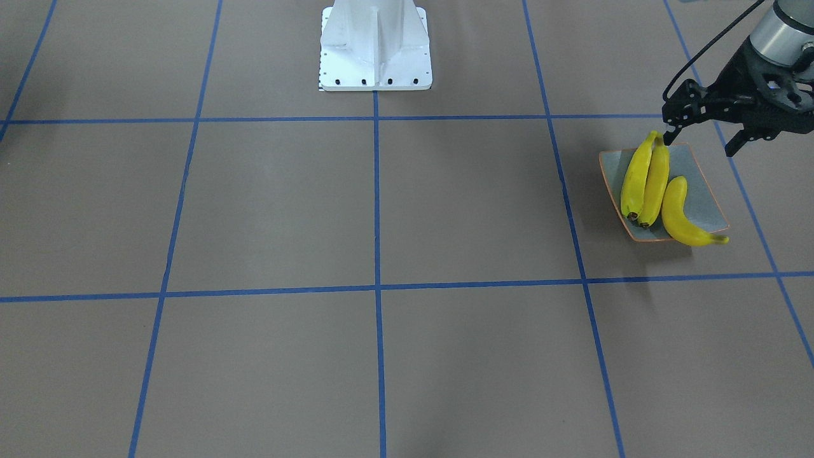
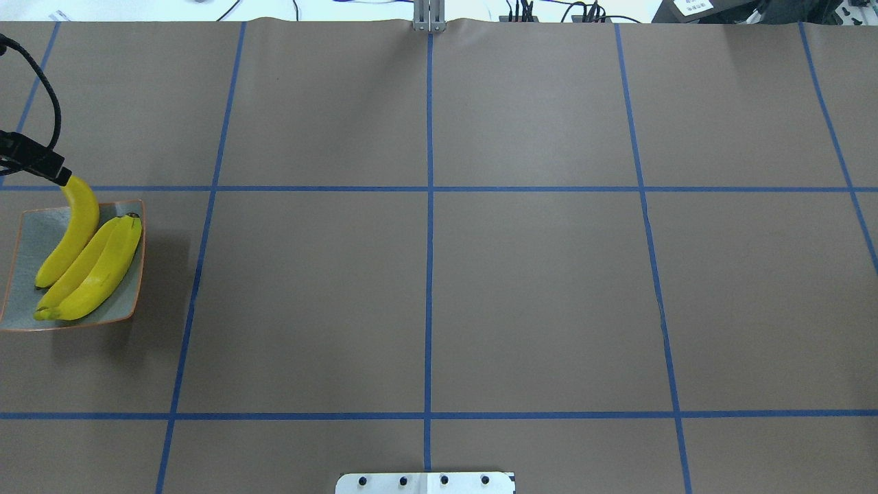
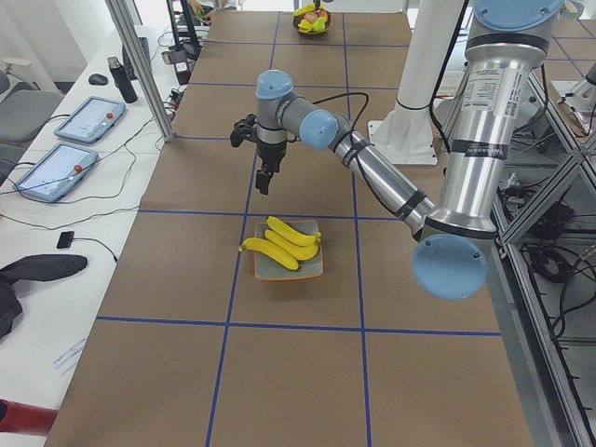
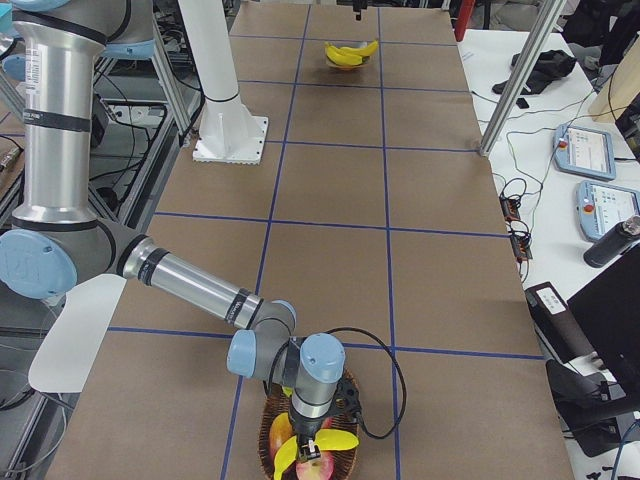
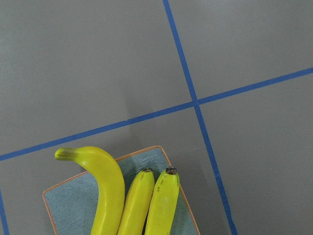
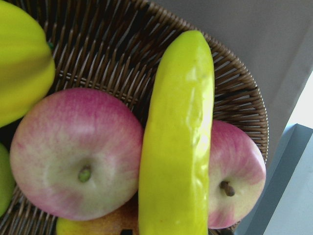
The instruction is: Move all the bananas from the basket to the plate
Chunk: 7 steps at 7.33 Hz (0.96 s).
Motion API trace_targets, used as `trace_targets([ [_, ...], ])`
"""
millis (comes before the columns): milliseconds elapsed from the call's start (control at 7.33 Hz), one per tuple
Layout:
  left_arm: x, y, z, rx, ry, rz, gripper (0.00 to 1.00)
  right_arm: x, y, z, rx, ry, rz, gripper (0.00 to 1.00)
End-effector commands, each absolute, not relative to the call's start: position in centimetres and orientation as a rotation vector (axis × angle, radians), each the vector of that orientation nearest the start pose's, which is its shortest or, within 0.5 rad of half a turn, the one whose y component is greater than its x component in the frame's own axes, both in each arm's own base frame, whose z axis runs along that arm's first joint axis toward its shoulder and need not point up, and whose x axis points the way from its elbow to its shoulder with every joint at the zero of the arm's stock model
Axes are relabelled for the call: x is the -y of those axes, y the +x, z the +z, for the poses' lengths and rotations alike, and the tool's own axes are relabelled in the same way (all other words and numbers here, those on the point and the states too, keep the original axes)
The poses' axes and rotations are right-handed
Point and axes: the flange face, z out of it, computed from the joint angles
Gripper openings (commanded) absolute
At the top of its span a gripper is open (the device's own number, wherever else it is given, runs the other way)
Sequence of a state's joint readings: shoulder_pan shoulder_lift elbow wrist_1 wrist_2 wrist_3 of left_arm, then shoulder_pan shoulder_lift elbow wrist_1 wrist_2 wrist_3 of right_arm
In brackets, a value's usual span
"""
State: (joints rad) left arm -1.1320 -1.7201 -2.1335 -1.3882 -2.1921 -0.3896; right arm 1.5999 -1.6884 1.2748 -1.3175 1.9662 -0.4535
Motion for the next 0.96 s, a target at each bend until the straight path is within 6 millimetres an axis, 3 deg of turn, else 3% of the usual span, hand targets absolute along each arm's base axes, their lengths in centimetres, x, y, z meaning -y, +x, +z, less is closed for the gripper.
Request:
trace_targets([
  [0,47.3,13.9,34.6,-0.762,0.225,0.211,0.99,40.3,10.5,83.9,0.443,-0.035,-0.403,0.0],
  [273,47.3,13.9,34.5,-0.763,0.224,0.207,0.99,42.3,12.6,81.4,0.51,-0.003,-0.368,0.0],
  [546,47.3,14.0,34.5,-0.763,0.223,0.207,0.99,47.1,17.0,74.1,0.542,-0.037,-0.383,0.0],
  [683,47.4,14.1,34.5,-0.764,0.22,0.201,0.99,48.9,17.4,70.1,0.557,-0.046,-0.366,0.0],
  [819,47.5,14.4,34.0,-0.775,0.206,0.156,0.99,50.6,17.2,67.5,0.623,-0.05,-0.339,0.0],
])
